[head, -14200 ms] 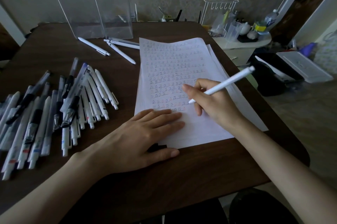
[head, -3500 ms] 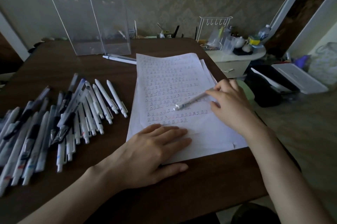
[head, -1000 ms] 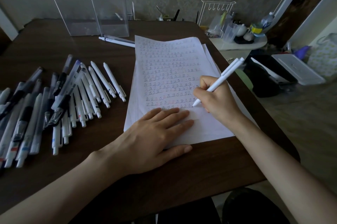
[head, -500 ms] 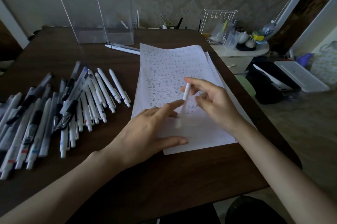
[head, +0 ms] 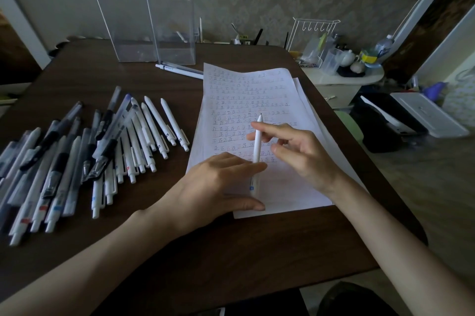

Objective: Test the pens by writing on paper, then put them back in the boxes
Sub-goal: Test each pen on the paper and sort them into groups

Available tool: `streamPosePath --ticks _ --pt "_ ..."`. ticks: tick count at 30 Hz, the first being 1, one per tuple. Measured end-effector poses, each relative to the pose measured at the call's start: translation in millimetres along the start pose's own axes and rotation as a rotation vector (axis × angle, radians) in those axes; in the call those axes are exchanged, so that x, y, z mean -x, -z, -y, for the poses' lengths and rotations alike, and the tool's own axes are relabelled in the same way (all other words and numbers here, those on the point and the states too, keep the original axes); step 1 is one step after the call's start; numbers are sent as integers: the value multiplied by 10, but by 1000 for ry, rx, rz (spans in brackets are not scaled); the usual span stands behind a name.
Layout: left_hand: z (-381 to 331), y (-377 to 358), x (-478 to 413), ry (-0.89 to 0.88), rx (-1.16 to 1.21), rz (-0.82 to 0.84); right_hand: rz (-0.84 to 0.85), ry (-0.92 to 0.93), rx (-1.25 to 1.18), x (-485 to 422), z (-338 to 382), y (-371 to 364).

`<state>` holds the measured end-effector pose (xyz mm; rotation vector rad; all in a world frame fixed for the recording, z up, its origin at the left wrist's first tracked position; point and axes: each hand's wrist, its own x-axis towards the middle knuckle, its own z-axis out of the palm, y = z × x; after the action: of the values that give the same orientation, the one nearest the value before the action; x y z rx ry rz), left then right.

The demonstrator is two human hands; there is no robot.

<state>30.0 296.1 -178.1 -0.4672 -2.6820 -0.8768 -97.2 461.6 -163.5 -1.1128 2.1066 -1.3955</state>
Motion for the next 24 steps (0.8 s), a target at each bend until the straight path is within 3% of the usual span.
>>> streamPosePath --ticks 6,11,15,20,24 --pt "-5 130 -32 11 -144 -7 10 10 54 -83 -16 -12" --pt "222 474 78 252 -345 -115 84 -15 231 -399 94 45" --pt "400 730 208 558 -384 -109 79 24 330 -966 230 -56" --pt "516 726 223 654 -447 -105 -66 26 268 -1868 302 -444" --pt "552 680 253 588 -487 -132 -115 77 738 -2346 254 -663"
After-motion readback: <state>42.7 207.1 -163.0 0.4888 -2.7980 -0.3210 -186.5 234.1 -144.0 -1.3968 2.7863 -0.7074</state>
